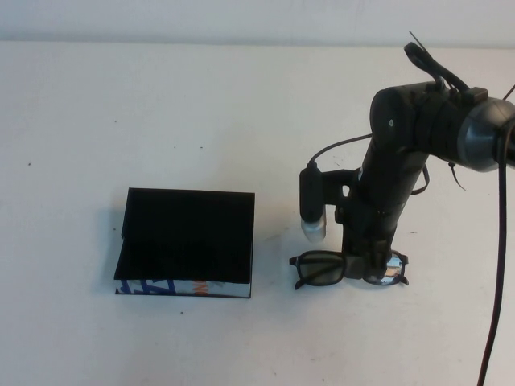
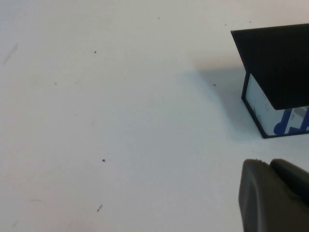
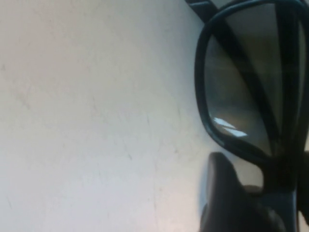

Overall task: Return glasses to glasses case
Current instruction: Pick up the glasses from the table, then place the glasses in the glasses case

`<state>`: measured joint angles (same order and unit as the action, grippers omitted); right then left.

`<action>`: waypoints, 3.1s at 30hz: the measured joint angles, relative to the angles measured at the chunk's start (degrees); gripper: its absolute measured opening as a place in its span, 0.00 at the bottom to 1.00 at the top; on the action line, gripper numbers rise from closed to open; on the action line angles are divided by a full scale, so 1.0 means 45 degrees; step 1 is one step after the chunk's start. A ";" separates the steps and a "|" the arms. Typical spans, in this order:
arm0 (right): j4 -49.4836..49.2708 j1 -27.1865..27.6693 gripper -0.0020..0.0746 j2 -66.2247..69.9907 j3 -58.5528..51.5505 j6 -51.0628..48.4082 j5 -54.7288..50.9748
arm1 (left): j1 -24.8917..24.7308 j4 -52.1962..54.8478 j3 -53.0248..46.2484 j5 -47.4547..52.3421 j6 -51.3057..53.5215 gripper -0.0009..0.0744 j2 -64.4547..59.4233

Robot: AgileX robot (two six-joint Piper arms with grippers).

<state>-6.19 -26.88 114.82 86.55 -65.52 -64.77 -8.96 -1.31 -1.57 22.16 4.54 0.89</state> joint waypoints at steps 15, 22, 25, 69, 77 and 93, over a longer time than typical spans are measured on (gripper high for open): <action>0.0026 0.0000 0.35 0.0155 0.0007 0.0049 -0.0084 | 0.0000 0.0000 0.0000 0.0000 0.0000 0.01 0.0000; 0.0045 0.0000 0.19 0.0155 0.0030 0.0049 -0.0159 | 0.0000 0.0000 0.0000 0.0000 0.0000 0.01 0.0000; 0.0080 0.0000 0.13 0.0155 0.0029 0.0049 -0.0337 | 0.0000 0.0000 0.0000 0.0000 0.0000 0.01 0.0000; 0.0708 -0.4839 0.10 0.3778 0.8304 0.4480 -0.1231 | 0.0000 0.0000 0.0000 0.0000 0.0000 0.01 0.0000; 0.0828 -0.4839 0.10 0.3856 0.8333 0.4554 -0.1231 | 0.0000 0.0000 0.0000 0.0000 0.0000 0.01 0.0000; 0.0984 -0.5041 0.10 0.3982 0.8353 0.5436 -0.1231 | 0.0000 0.0000 0.0000 0.0000 0.0000 0.01 0.0000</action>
<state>-1.76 -49.57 132.74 124.14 -41.06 -70.31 -8.96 -1.31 -1.57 22.16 4.54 0.89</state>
